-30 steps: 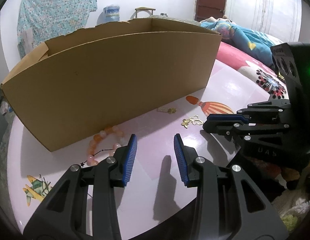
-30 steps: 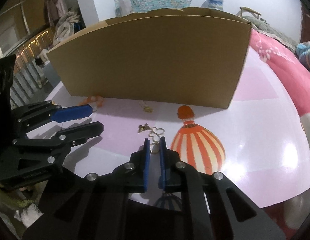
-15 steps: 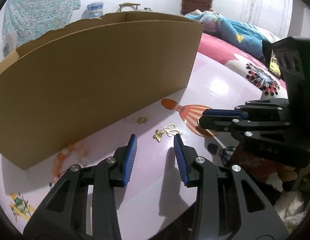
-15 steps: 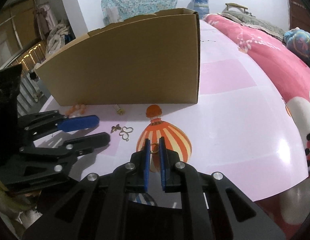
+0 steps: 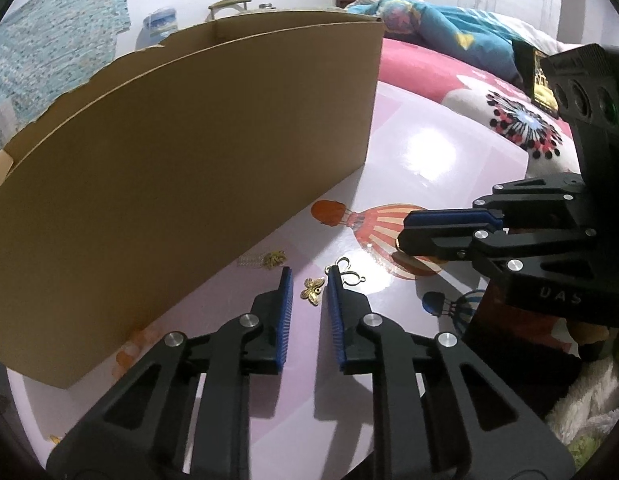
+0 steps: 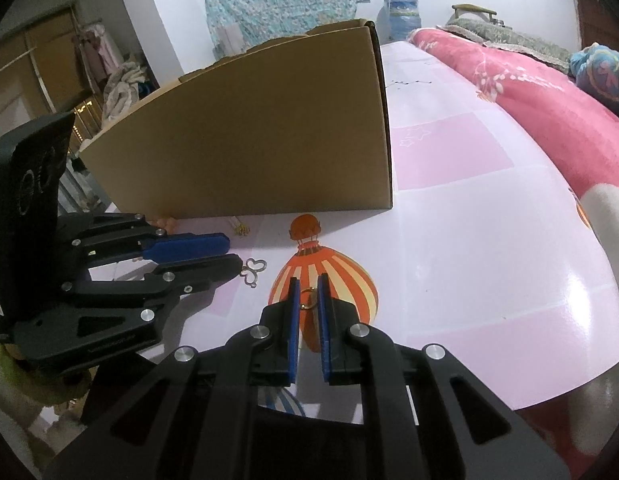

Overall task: Organize jewelry
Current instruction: 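Close the left gripper on a gold charm while the right gripper closes on a gold ring, then carry the held gold charm and ring into the cardboard box with both grippers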

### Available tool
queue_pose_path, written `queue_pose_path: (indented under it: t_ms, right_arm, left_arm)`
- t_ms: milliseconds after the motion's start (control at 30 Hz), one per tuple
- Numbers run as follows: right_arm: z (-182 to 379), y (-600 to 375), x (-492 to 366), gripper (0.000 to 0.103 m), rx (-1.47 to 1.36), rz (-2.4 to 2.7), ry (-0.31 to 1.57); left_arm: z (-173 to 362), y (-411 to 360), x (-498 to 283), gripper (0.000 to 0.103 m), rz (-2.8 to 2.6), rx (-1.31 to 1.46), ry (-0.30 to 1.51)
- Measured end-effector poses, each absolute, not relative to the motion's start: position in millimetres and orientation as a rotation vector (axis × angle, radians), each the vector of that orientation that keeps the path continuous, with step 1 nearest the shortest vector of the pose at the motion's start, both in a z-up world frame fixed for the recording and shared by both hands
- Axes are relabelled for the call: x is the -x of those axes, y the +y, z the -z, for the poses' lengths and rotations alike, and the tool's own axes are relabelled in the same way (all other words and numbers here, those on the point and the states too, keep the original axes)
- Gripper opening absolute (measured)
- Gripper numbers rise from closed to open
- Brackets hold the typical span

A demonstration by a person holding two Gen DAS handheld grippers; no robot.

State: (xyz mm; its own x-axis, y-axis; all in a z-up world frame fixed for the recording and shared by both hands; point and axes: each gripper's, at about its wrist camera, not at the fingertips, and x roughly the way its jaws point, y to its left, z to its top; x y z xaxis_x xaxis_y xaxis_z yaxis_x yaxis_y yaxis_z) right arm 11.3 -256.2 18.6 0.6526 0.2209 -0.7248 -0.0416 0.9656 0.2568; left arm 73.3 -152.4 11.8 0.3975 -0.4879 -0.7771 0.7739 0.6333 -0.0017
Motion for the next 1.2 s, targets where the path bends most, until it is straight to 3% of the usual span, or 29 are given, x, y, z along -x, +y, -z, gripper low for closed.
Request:
queue_pose_path:
  t_ms: [133,1000,1100,1133,1200]
  right_arm:
    - [-18.6,-256.1,-10.5,0.009,-0.229,-0.155,0.845]
    - [-33.6,-249.4,-1.7,0.009,-0.184,-0.181,0.813]
    - [-31.8,-251.2,-6.0,0.020,-0.188,-0.166,0.833]
    - [-31.1,-251.5,-7.1,0.028,-0.189,-0.165,0.835]
    - [-28.5,-248.5,-10.4,0.030,-0.161,-0.171,0.849]
  left_arm:
    - [-12.0,-154.5,-73.3,0.006,0.839,-0.401,0.835]
    - [-28.4,-133.9,-70.0,0.006,0.773,-0.347,0.782]
    - [-28.6,-131.6,-69.2,0.006,0.771,-0.346,0.783]
    - [-28.2,-132.0,-68.9,0.006,0.772,-0.346,0.784]
    - [-27.2,-132.3,-68.6,0.006,0.771,-0.345,0.786]
